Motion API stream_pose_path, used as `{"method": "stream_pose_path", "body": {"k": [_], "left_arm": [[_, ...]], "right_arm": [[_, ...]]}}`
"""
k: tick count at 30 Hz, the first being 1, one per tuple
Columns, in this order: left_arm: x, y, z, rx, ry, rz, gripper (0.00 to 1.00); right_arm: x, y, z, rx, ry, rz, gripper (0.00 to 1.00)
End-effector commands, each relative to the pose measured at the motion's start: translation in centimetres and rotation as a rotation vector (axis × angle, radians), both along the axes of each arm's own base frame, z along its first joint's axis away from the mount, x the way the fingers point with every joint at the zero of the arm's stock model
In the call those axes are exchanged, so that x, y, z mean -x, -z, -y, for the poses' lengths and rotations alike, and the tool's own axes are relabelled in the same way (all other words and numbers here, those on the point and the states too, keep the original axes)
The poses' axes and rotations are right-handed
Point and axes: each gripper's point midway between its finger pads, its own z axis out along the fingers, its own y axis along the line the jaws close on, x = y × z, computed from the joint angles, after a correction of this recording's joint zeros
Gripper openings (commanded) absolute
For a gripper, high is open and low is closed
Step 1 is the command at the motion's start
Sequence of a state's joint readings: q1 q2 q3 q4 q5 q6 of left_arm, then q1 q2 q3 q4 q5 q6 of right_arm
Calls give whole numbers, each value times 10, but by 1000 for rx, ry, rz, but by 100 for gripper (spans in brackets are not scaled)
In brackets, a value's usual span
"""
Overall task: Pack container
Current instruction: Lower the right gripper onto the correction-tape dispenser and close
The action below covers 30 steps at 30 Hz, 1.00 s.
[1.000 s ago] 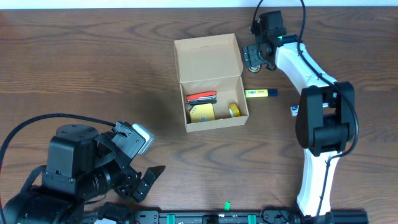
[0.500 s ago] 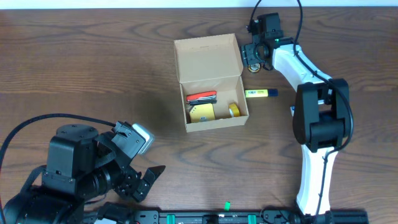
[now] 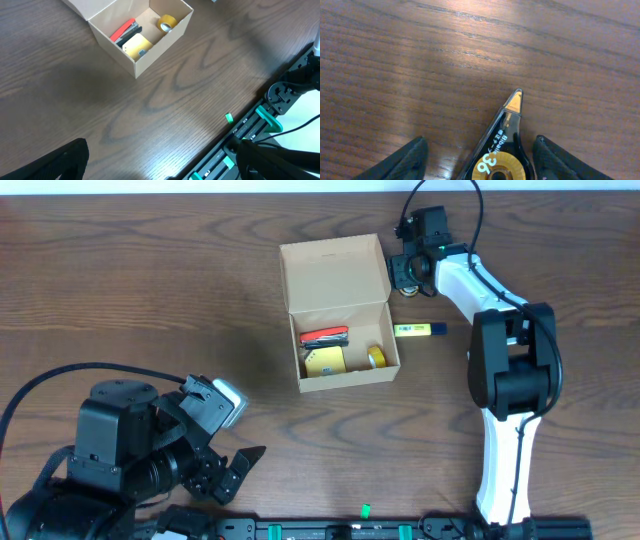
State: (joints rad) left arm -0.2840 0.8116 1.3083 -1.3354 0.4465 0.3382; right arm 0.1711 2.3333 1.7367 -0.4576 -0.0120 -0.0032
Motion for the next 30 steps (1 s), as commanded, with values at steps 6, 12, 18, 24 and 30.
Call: {"method": "stream_pose_path", "body": {"k": [6, 12, 18, 24, 30], "left_arm": [[1, -6, 2, 13, 11, 14, 95], [1, -6, 2, 13, 11, 14, 95], [2, -6, 2, 13, 11, 14, 95], [2, -6, 2, 13, 12, 14, 95], [2, -6, 2, 13, 11, 14, 95]], "right_arm": [[6, 14, 8, -39, 104, -58, 52], [16, 19, 11, -28, 126, -104, 45], [19, 20, 11, -26, 126, -115, 28], [19, 17, 11, -26, 126, -115, 1], [11, -10, 10, -37, 124, -64, 1]]}}
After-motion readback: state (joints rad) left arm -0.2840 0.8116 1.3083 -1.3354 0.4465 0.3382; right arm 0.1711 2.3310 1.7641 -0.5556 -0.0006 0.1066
